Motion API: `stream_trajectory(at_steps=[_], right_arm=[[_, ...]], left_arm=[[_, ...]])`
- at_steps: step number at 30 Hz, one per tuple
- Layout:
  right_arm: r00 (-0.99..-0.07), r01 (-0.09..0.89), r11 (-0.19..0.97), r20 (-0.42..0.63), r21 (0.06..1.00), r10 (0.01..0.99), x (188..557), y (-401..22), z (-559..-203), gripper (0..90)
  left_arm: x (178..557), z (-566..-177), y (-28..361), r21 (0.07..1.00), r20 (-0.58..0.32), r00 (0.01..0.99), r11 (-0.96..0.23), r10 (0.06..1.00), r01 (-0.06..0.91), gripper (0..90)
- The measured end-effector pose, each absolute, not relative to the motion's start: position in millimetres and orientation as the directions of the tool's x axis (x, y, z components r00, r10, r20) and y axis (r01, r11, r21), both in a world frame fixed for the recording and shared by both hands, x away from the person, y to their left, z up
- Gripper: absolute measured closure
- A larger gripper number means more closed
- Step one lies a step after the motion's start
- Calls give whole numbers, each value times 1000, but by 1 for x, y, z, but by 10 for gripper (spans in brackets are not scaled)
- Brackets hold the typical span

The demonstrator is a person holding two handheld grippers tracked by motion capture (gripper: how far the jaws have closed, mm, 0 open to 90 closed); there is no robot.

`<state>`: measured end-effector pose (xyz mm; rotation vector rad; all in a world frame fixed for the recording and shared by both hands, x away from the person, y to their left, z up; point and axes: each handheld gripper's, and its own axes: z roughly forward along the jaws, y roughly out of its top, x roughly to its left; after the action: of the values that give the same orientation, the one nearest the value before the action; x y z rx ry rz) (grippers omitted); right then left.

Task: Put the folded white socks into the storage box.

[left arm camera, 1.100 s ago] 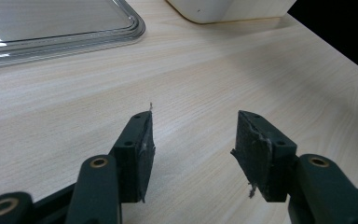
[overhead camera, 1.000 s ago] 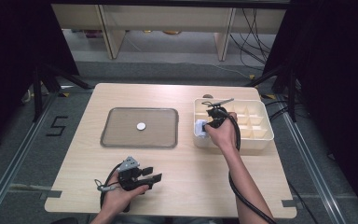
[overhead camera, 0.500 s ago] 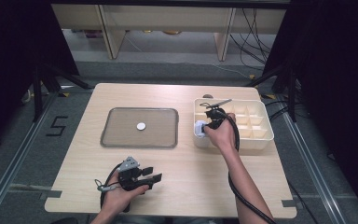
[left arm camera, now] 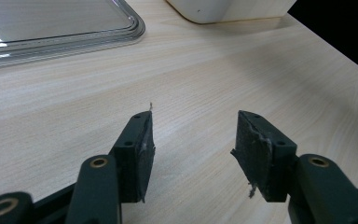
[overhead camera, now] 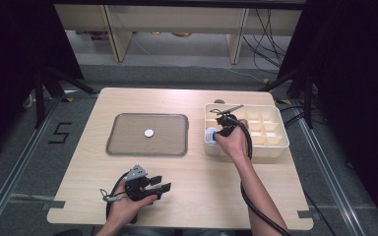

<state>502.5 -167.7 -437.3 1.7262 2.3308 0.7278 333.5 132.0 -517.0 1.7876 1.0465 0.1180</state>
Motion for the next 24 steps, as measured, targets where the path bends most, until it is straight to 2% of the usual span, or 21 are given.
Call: stream_trajectory(at_steps=[6, 8, 14, 15, 24], right_arm=[[-313, 862, 212, 154, 459, 937, 501, -166, -437, 868], [-350, 848, 251, 137, 468, 927, 501, -168, -438, 869], [-320, 865, 226, 147, 448, 936, 501, -165, -439, 870], [-346, 856, 248, 147, 454, 926, 502, -167, -439, 871], [-355, 863, 261, 150, 433, 923, 504, -166, -440, 871]], left_arm=[[334, -517, 132, 801, -363, 620, -106, 695, 589, 464], [333, -517, 131, 801, -361, 618, -106, 699, 589, 464], [333, -517, 131, 802, -360, 616, -105, 700, 589, 464], [333, -517, 131, 802, -360, 616, -105, 700, 588, 464], [333, -517, 131, 801, -361, 620, -109, 696, 589, 464]])
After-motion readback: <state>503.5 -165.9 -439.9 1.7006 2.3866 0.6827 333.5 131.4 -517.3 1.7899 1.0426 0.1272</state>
